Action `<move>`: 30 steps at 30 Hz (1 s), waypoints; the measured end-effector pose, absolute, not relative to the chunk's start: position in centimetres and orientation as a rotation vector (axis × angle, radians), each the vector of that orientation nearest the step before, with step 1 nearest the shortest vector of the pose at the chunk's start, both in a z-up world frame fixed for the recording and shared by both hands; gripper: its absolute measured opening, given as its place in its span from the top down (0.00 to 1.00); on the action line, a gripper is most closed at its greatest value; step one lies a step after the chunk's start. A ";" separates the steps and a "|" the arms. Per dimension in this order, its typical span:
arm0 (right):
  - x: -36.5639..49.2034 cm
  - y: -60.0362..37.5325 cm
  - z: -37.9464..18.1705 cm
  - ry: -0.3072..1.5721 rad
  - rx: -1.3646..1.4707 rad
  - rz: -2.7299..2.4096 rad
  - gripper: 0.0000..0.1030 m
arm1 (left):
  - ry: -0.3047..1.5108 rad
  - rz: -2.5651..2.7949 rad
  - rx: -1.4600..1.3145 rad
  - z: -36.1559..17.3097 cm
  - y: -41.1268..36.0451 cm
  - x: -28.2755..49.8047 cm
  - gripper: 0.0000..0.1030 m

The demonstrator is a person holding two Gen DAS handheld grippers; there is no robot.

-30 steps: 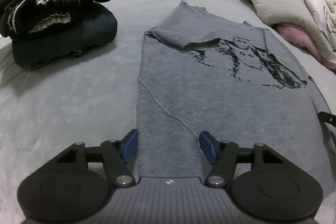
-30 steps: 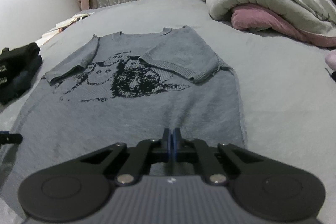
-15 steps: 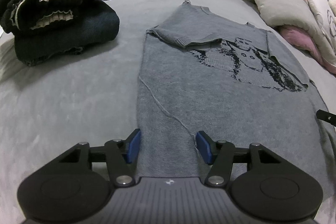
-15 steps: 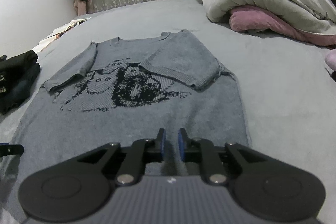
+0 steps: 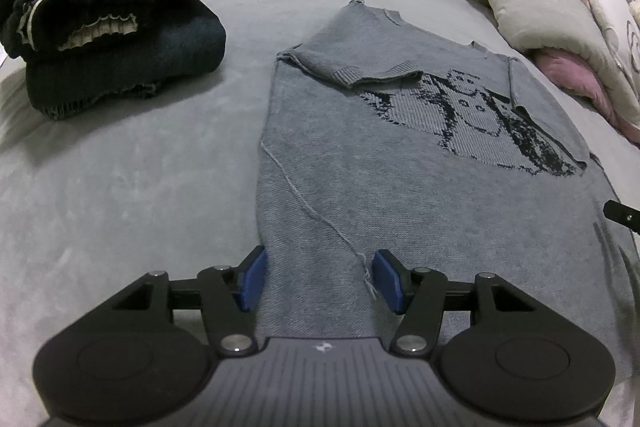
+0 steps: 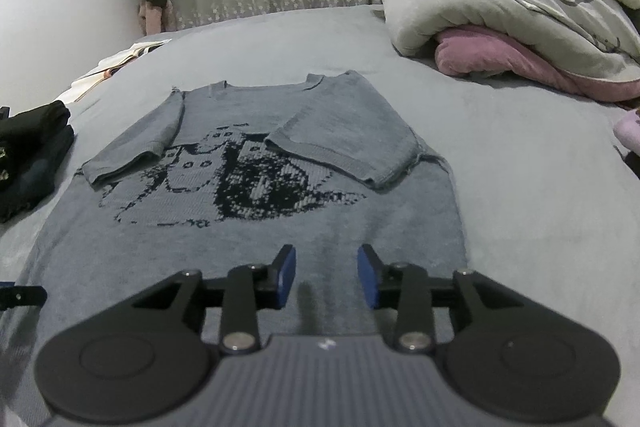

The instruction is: Fold clothes

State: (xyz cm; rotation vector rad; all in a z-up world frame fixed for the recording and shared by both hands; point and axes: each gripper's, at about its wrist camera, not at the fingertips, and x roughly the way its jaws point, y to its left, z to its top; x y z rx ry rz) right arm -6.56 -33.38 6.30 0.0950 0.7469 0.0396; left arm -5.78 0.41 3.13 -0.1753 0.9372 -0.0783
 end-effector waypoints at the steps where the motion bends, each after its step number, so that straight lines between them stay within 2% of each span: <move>1: -6.6 -33.4 6.3 0.746 0.094 0.039 0.66 | 0.938 -0.078 -0.176 3.1 0.4 -5.8 0.47; 10: -6.5 -33.1 6.6 0.738 0.086 0.039 0.62 | 0.937 -0.078 -0.171 3.0 0.2 -5.8 0.46; 30: -6.5 -32.8 6.6 0.738 0.080 0.041 0.61 | 0.936 -0.083 -0.165 3.0 0.3 -5.7 0.46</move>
